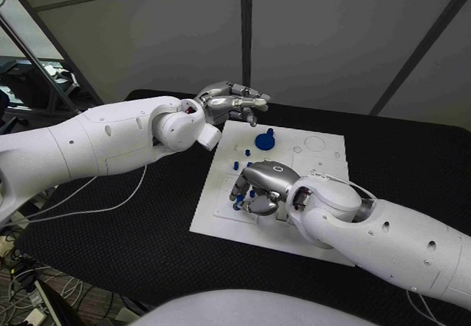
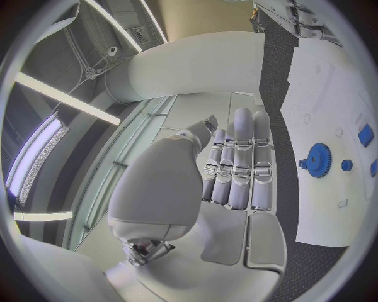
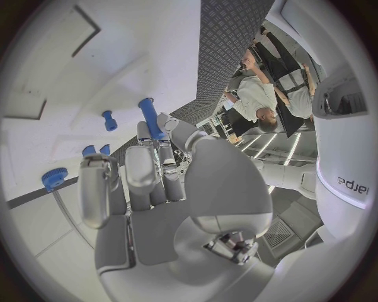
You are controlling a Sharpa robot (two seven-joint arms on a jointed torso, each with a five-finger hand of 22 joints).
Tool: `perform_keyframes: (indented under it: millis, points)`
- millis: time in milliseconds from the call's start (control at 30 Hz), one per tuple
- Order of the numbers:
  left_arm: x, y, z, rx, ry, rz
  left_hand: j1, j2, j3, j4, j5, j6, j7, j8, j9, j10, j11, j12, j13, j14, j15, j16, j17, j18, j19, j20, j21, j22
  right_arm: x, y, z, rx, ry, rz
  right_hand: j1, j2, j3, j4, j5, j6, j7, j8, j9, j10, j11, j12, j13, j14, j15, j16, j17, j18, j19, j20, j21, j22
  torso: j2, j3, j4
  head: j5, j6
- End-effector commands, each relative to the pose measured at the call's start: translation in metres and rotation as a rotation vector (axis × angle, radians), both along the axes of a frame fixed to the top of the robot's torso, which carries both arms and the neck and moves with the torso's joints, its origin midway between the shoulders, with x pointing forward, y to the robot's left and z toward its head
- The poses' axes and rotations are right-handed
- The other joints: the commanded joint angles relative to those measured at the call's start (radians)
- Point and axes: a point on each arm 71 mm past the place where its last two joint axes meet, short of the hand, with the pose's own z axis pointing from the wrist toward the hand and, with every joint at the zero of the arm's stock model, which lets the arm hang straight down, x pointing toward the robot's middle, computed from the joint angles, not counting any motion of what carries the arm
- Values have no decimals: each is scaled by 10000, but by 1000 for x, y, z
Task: Assemble the parts on the task board
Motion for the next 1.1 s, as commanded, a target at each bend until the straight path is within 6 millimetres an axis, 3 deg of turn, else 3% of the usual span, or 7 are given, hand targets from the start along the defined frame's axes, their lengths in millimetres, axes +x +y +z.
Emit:
perform_keyframes:
  millis: [33,1100]
  points:
    - [0,-1,2,-56,-38,-126,-53,88,-20,-59,-61,-38,27,-58,14,-98,-1,-63,10,-71,-15,-69,-13,-132,-52,-18,-59,-17,-4,0,-7,-299,167,127,33,117,70,-14,31,32,69,-31,4,206,-185,67,18,18,-43,26,10,-47,398,-58,-19,1386,2,1,6,8,-6]
    - [0,0,1,-31,19,-177,-54,91,-25,-63,-62,-48,30,-68,17,-111,2,-69,18,-75,-12,-85,-18,-131,-56,-14,-78,-27,-3,-3,-6,-662,-921,-230,53,116,99,-48,66,52,57,-30,10,228,-195,45,25,30,-44,81,99,-53,409,-53,1,1411,8,3,-3,46,18]
